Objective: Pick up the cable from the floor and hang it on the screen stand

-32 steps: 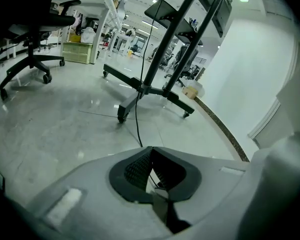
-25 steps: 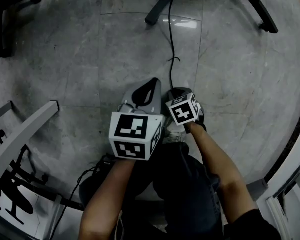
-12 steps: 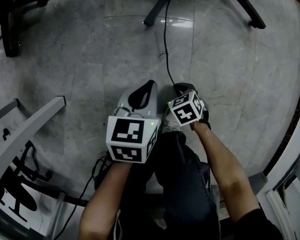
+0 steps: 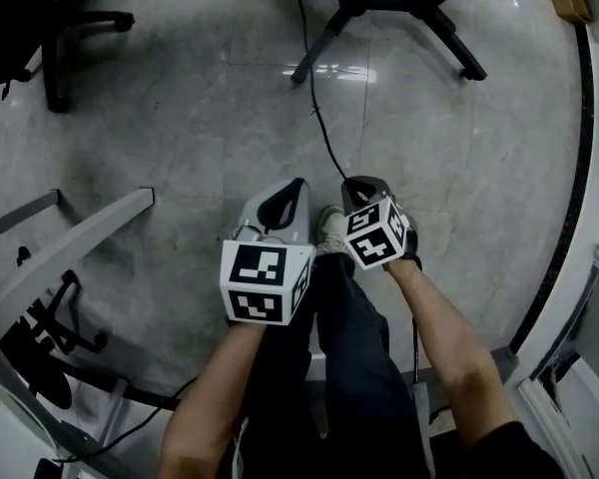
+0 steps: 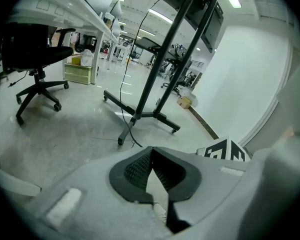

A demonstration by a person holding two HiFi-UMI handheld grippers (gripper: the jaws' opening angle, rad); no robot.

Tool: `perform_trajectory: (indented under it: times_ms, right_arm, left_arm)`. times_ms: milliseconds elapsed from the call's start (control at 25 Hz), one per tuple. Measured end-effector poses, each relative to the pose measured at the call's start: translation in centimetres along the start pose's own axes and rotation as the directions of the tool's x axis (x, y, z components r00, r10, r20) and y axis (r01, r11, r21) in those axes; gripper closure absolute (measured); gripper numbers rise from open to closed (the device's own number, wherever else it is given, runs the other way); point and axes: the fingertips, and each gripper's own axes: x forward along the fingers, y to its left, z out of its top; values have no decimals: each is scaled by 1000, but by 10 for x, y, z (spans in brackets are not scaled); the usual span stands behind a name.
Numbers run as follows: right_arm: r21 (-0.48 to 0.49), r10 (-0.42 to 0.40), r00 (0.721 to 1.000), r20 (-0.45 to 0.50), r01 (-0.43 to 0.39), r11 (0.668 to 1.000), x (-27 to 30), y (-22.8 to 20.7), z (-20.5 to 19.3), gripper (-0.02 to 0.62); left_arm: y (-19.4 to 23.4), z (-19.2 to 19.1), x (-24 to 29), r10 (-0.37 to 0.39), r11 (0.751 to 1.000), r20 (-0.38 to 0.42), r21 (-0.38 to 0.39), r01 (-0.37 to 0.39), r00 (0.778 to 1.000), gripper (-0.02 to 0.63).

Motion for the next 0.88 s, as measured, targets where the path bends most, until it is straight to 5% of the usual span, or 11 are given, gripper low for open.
perform_trajectory:
  times_ms: [480,880]
  right_arm:
    - [-96,-47,987,151,62,994,-147,-6,86,584]
    - [-255,-141,941,307,224,941,-273,-15,165,584]
  left_arm:
    - [-56,99,-88,-9,1000,90,11,8,996,607]
    - [-105,199,-156,-49,997,194,68,36,980,607]
